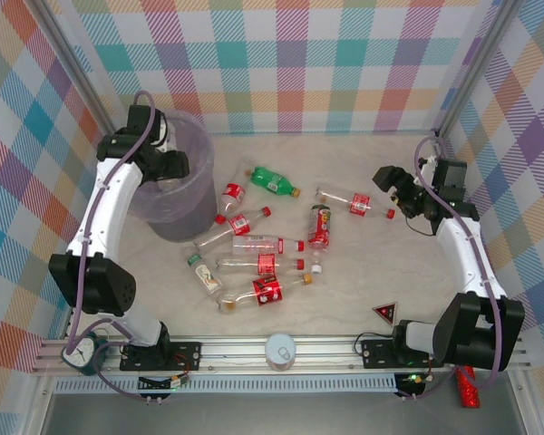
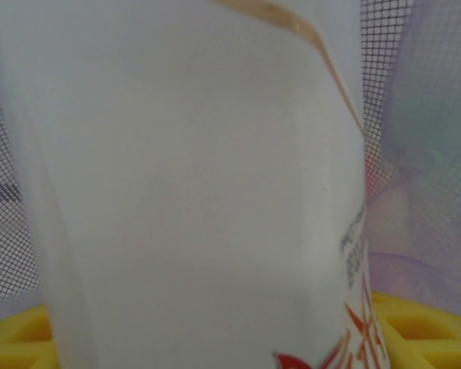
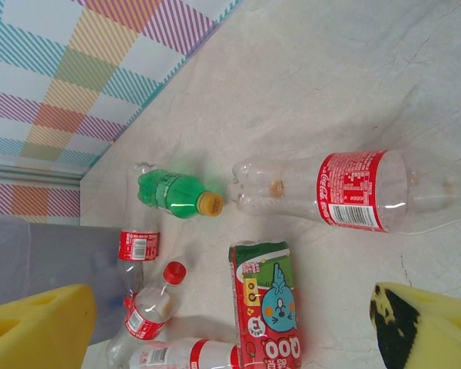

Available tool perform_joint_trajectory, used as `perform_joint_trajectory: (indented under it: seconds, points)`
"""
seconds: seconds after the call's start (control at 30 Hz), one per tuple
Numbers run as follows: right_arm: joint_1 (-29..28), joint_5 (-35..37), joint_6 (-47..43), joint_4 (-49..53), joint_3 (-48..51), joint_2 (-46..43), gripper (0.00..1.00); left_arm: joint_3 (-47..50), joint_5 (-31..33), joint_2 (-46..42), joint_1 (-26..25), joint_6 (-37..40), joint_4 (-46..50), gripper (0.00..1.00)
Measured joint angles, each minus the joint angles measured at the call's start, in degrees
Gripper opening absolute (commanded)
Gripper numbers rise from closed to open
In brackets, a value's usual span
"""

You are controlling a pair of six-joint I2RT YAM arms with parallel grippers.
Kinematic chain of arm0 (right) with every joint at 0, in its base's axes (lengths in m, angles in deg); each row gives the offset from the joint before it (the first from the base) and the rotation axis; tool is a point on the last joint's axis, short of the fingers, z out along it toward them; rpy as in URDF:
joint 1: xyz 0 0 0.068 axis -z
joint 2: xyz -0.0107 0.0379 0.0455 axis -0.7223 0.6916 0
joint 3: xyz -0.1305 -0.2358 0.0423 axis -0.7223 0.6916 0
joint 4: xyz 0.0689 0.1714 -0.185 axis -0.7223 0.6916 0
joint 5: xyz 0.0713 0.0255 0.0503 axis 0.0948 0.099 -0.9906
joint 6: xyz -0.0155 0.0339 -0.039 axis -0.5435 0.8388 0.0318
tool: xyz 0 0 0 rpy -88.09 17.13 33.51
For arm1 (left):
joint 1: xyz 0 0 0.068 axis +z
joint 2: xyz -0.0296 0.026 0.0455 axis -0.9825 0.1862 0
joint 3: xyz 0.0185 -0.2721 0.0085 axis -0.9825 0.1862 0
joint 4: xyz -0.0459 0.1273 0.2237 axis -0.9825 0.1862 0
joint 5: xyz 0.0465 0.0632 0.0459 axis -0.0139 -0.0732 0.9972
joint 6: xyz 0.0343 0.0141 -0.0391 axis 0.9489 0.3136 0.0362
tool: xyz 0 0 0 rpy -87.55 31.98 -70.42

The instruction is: Put the plastic bottles in the bin

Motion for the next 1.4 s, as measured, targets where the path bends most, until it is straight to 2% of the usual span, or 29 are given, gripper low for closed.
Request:
perform_joint_trajectory:
  seconds: [0.33,0.4,0.47,0.57,0.7,0.9,1.03,1.4]
  points:
    - [0.0,0.0,0.0,0.0,0.0,0.0,0.92,4.4,-2.6,4.1,0.5,1.0,-1.7,0.18]
    - [0.0,0.0,0.0,0.0,0.0,0.0,0.92,5.0,-2.9,4.1,0.6,1.0,-2.3,0.26]
    - [0.0,0.0,0.0,0.0,0.0,0.0,0.92,5.2,-3.1,4.1,0.6,1.0,-3.0,0.4]
    - [0.0,0.0,0.0,0.0,0.0,0.0,0.92,5.2,-3.5,4.1,0.6,1.0,-3.4,0.55]
    - [0.0,0.0,0.0,0.0,0.0,0.0,0.92,5.2,-3.9,4.1,0.7,1.0,-3.4,0.71]
    - [0.0,0.0,0.0,0.0,0.0,0.0,0.92,5.0,-4.7,4.1,0.8,1.4,-3.3,0.88]
    - [0.0,0.0,0.0,0.0,0.0,0.2,0.92,3.9,-4.7,4.1,0.8,1.8,-2.9,0.93]
    - [0.0,0.0,0.0,0.0,0.0,0.4,0.92,-0.6,-4.7,4.0,0.8,1.8,-1.6,0.93]
